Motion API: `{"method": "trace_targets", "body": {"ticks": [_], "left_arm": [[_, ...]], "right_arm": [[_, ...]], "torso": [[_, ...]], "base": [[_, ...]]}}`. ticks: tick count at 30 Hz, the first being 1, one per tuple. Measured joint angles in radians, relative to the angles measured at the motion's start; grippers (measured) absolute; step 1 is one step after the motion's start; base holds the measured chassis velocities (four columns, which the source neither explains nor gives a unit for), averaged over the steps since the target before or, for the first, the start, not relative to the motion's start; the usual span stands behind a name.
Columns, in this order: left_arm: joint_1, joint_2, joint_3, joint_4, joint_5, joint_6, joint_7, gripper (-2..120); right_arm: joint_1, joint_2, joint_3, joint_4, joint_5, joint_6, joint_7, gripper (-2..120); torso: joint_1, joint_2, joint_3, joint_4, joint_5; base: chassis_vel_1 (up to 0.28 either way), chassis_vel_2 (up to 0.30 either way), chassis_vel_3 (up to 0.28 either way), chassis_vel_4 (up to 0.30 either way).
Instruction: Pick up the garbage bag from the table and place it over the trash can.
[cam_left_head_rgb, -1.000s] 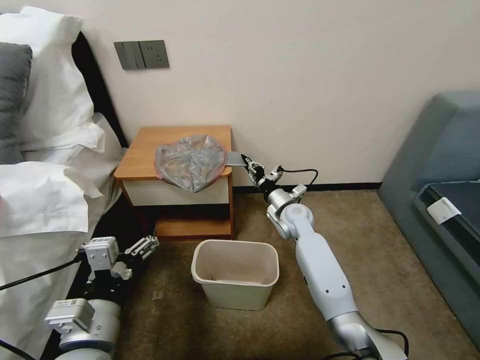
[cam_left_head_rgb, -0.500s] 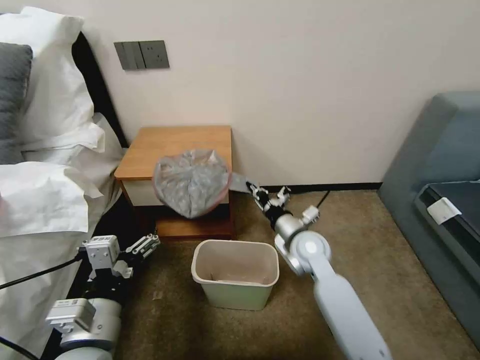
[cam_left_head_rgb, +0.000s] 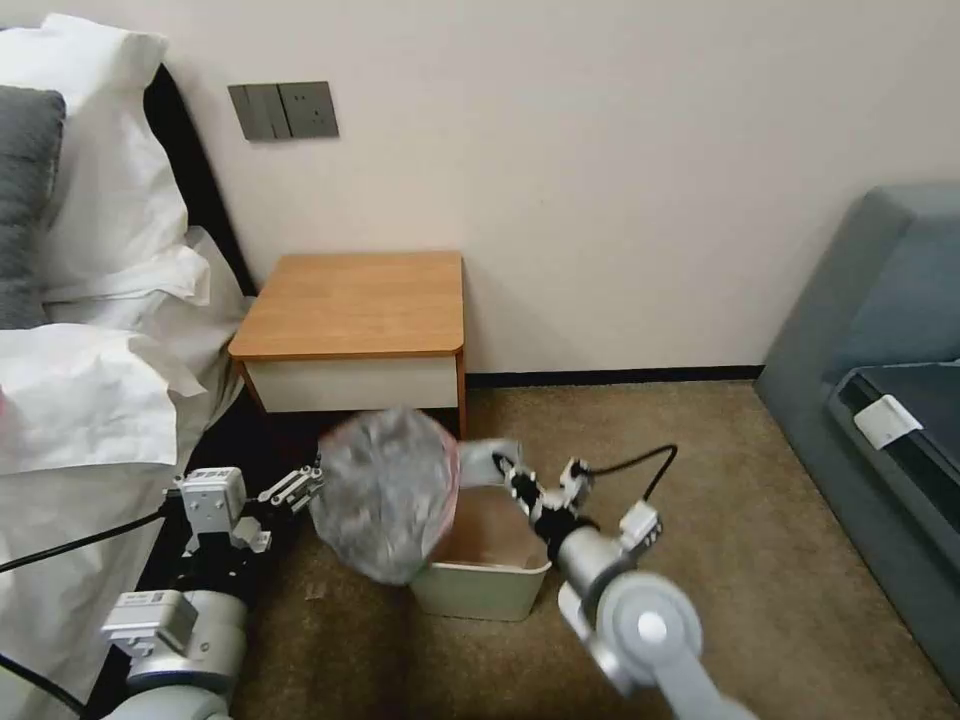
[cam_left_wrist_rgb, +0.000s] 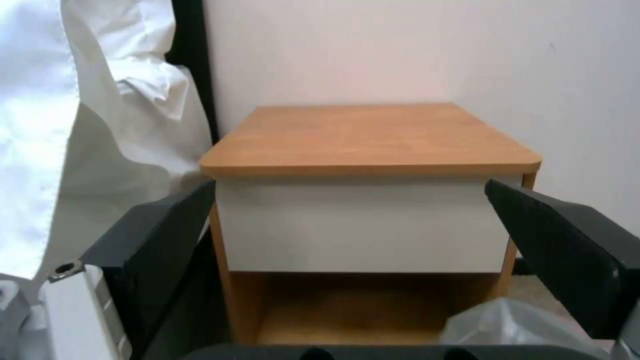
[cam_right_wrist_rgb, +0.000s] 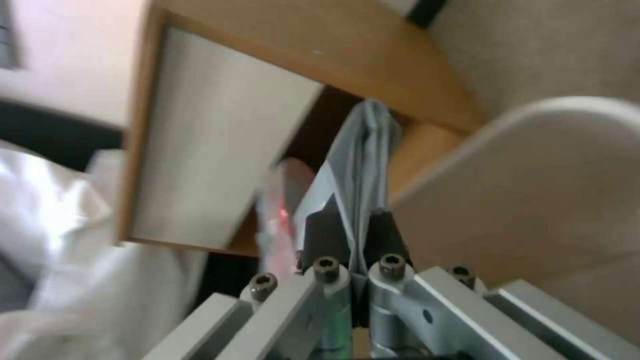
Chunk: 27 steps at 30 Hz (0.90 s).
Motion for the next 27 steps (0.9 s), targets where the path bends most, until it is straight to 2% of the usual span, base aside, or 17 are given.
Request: {"method": "trace_targets", "body": {"ticks": [6,8,9,12,13,15,17,19,20,23,24,27], "left_arm": [[-0.011,-0.002,0.007,0.012,0.0,0.0,0.001,100],[-0.014,-0.002,0.008,0.016,0.0,0.0,0.002,100],[-0.014,-0.002,0.008,0.016,0.0,0.0,0.002,100],[-0.022,-0.002,0.008,0.026,-0.001,-0.001,0.005,100],[-0.022,-0.002,0.008,0.026,-0.001,-0.001,0.005,100],[-0.035,-0.003,0.007,0.04,-0.014,-0.019,0.016,100],[-0.04,-0.003,0.006,0.045,-0.017,-0.026,0.02,100],[-0.07,-0.008,0.004,0.076,-0.02,-0.049,0.028,100],[-0.07,-0.008,0.004,0.076,-0.02,-0.049,0.028,100],[-0.097,-0.016,0.008,0.098,-0.017,-0.052,0.031,100],[-0.097,-0.016,0.008,0.098,-0.017,-0.052,0.031,100],[-0.107,-0.027,0.009,0.119,-0.006,-0.057,0.032,100]], "right_arm": [[-0.049,-0.058,0.001,0.017,-0.059,0.007,-0.023,0],[-0.051,-0.07,0.0,0.023,-0.064,-0.001,-0.026,7],[-0.051,-0.07,0.0,0.023,-0.064,-0.001,-0.026,7],[-0.039,-0.081,-0.005,0.038,-0.078,-0.035,0.006,22],[-0.039,-0.081,-0.005,0.038,-0.078,-0.035,0.006,22],[-0.026,-0.092,-0.016,0.055,-0.084,-0.063,0.081,32],[-0.021,-0.097,-0.021,0.06,-0.085,-0.067,0.111,34],[-0.001,-0.12,-0.044,0.089,-0.085,-0.072,0.233,45],[-0.001,-0.12,-0.044,0.089,-0.085,-0.072,0.233,45],[0.016,-0.146,-0.052,0.138,-0.06,-0.074,0.346,61],[0.016,-0.146,-0.052,0.138,-0.06,-0.074,0.346,61],[0.023,-0.17,-0.042,0.199,-0.021,-0.081,0.411,76]], "torso": [[0.0,0.0,0.0,-0.0001,0.0],[0.0,0.0,0.0,0.0,0.0],[0.0,0.0,0.0,0.0,0.0],[0.0,0.0,0.0,0.0,0.0],[0.0,0.0,0.0,0.0,0.0],[0.0,0.0,0.0,0.0001,0.0],[0.0,0.0,0.0,0.0001,0.0],[0.0,0.0,0.0,0.0001,0.0],[0.0,0.0,0.0,0.0001,0.0],[0.0,0.0,0.0,0.0,-0.0002],[0.0,0.0,0.0,0.0,-0.0002],[0.0,0.0,0.0,0.0001,-0.0001]], "base": [[0.0,0.0,0.0,0.0],[0.0,0.0,0.0,0.0],[0.0,0.0,0.0,0.0],[0.0,0.0,0.0,0.0],[0.0,0.0,0.0,0.0],[0.0,0.0,0.0,0.0],[0.0,0.0,0.0,0.0],[0.0,0.0,0.0,0.0],[0.0,0.0,0.0,0.0],[0.0,0.0,0.0,0.0],[0.0,0.0,0.0,0.0],[0.0,0.0,0.0,0.0]]}}
